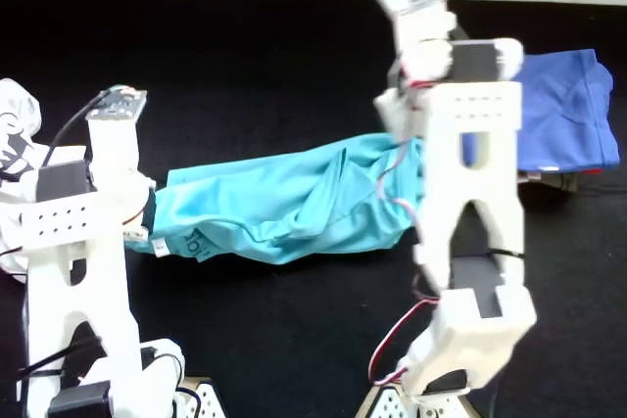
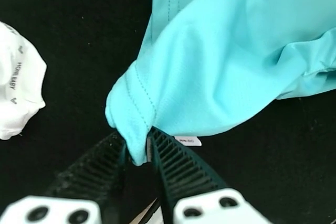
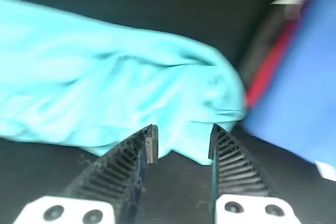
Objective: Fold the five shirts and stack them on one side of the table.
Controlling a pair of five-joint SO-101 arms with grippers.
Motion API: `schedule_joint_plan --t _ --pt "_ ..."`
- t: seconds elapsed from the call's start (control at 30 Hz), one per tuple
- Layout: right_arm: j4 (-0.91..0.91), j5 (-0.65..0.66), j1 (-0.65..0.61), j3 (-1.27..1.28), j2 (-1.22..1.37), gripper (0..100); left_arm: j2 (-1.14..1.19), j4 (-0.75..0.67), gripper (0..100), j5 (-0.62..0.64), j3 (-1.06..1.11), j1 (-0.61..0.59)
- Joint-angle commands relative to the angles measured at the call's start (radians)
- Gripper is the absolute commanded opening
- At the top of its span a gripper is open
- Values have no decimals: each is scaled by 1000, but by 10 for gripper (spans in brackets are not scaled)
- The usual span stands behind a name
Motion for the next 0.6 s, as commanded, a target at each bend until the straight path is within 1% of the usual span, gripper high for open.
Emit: schedule_joint_plan --t 0.0,0.13,0.23,0.57 --pt "-47 -100 -136 54 24 163 -4 -46 9 -21 24 12" --pt "-151 -245 -166 59 128 163 -4 -75 9 -23 53 12" --pt "-173 -315 -176 59 191 163 -4 -91 9 -23 61 12" --pt "-182 -318 -180 50 309 166 -4 -117 9 -23 58 12"
